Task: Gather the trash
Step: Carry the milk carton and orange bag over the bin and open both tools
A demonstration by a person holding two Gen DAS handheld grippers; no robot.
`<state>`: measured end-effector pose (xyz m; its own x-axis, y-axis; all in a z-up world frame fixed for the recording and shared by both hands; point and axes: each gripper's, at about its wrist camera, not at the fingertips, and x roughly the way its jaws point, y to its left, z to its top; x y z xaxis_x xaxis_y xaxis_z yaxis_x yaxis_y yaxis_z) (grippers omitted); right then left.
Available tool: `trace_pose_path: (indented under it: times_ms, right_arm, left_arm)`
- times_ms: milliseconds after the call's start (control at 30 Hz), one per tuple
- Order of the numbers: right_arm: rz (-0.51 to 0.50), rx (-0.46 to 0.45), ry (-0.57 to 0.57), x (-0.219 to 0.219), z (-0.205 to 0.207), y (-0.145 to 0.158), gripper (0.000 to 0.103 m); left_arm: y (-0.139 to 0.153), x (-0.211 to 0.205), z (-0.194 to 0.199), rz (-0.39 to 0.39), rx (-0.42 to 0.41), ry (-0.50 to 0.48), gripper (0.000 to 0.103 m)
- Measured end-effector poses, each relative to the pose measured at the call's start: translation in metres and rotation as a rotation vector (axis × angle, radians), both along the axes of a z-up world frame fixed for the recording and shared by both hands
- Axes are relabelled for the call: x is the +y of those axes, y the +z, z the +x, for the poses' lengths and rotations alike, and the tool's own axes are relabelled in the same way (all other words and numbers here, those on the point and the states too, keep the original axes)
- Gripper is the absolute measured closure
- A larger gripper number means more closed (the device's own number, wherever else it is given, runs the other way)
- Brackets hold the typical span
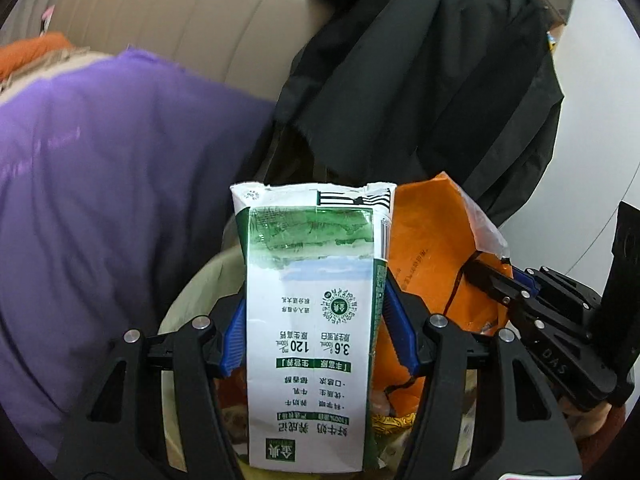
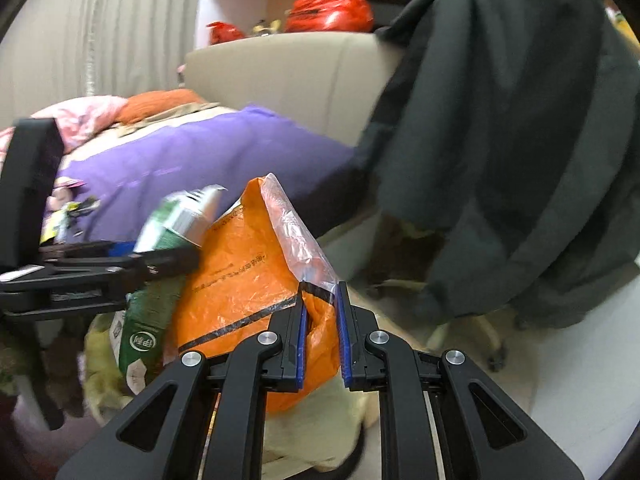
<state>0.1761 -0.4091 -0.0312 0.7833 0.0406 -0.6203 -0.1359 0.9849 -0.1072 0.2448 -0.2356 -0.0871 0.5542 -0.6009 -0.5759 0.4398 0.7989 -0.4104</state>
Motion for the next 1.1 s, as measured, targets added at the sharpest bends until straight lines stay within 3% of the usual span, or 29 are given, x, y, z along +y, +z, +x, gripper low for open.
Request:
trace_pose_path:
  times_ms: [233,467,633,967,1100]
  right_arm:
    - [0.033,0.059,0.085,0.010,0.003,-0.009,0.089]
    - [0.036,0.080,0.065,0.002,0.007,-0.014,0.089]
    - [0.097,0.108,0.091,-0.003,-0.003,-0.012,0.089]
    - [0.114,0.154,0.097,0.005,0.008,-0.024,0.089]
    - [0.087,0.147,0.083,0.007,0.008,-0.025,0.089]
  left_arm:
    - [-0.005,0.013,-0.007,0.071,0.017,-0.041,0.049]
    - [-0.014,-0.001,-0.013,0.074,0.048,-0.099,0.049]
    - [-0.017,-0.009,-0.016,0.105,0.052,-0.122,0.049]
    - [-0.020,0.004,-0.005,0.107,0.104,-0.117,0.049]
    - [-0.018,0.011,-0.003,0.052,0.132,-0.116,0.049]
